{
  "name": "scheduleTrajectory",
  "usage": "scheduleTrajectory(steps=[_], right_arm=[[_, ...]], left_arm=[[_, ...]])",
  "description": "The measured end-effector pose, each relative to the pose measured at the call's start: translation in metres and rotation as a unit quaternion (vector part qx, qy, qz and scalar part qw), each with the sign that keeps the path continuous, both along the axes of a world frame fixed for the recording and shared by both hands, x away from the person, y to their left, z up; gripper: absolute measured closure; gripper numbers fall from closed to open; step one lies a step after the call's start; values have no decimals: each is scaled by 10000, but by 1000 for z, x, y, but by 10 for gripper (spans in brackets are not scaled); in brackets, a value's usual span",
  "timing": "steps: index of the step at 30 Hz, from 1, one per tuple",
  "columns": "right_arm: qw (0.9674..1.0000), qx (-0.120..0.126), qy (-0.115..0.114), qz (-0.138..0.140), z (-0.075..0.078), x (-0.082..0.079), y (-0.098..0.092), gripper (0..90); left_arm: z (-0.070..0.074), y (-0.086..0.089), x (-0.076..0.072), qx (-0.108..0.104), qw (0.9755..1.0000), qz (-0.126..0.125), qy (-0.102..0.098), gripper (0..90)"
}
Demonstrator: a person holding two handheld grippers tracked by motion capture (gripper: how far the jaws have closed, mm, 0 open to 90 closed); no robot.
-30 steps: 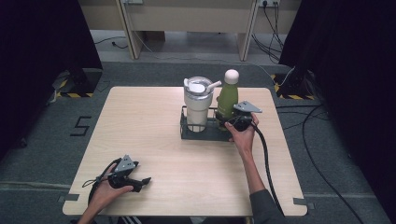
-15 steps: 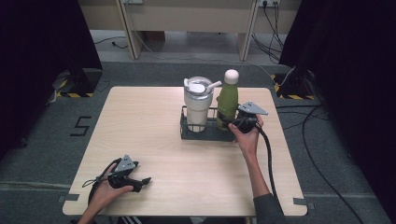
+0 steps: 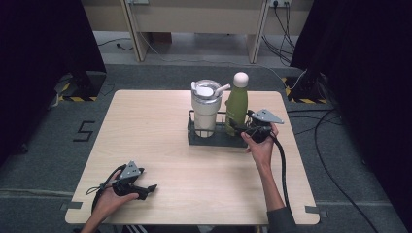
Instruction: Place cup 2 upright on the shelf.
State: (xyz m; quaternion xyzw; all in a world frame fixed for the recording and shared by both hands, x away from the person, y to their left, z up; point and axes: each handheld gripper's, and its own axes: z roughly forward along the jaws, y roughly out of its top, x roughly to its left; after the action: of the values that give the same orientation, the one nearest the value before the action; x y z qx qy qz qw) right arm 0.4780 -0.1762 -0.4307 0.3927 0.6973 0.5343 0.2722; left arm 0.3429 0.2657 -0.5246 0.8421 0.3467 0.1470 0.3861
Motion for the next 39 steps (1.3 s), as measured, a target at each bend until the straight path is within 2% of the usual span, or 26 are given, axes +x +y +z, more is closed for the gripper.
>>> scheduleTrajectory(steps=[7, 12, 17, 30, 39], right_arm=[[10000, 2, -13, 14, 2, -8, -3, 148], [10000, -57, -40, -4, 2, -19, -11, 148], [9999, 100, -55, -5, 5, -27, -18, 148], [10000, 2, -28, 59, 5, -40, -19, 149], [9999, -73, -24, 131, 5, -54, -19, 149]], left_arm=[[0, 0, 0, 1, 10000, 1, 2, 141], [0, 0, 0, 0, 10000, 2, -1, 141], [0, 0, 0, 2, 10000, -3, 2, 141], [0, 0, 0, -4, 10000, -7, 7, 142], [0, 0, 0, -4, 10000, -17, 11, 142]])
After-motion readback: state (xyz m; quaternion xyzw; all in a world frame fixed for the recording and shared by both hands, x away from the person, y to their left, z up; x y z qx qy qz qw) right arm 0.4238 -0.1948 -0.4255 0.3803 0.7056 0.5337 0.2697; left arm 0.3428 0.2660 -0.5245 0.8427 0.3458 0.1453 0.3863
